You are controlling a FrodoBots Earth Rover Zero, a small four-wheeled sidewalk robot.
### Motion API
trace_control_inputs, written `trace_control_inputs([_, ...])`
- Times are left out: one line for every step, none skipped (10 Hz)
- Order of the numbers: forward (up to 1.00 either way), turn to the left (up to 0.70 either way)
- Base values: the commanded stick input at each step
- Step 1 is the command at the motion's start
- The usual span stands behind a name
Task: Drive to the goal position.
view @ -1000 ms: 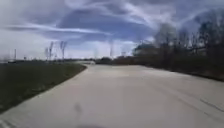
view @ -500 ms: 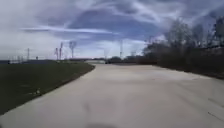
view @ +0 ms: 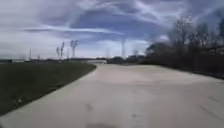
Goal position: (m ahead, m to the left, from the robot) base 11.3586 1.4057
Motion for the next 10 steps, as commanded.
trace_control_inputs([1.00, 0.01])
trace_control_inputs([1.00, 0.01])
trace_control_inputs([1.00, 0.01])
trace_control_inputs([1.00, -0.10])
trace_control_inputs([1.00, -0.07])
trace_control_inputs([1.00, -0.02])
trace_control_inputs([1.00, 0.01])
trace_control_inputs([1.00, 0.01])
trace_control_inputs([1.00, 0.01])
trace_control_inputs([1.00, 0.01])
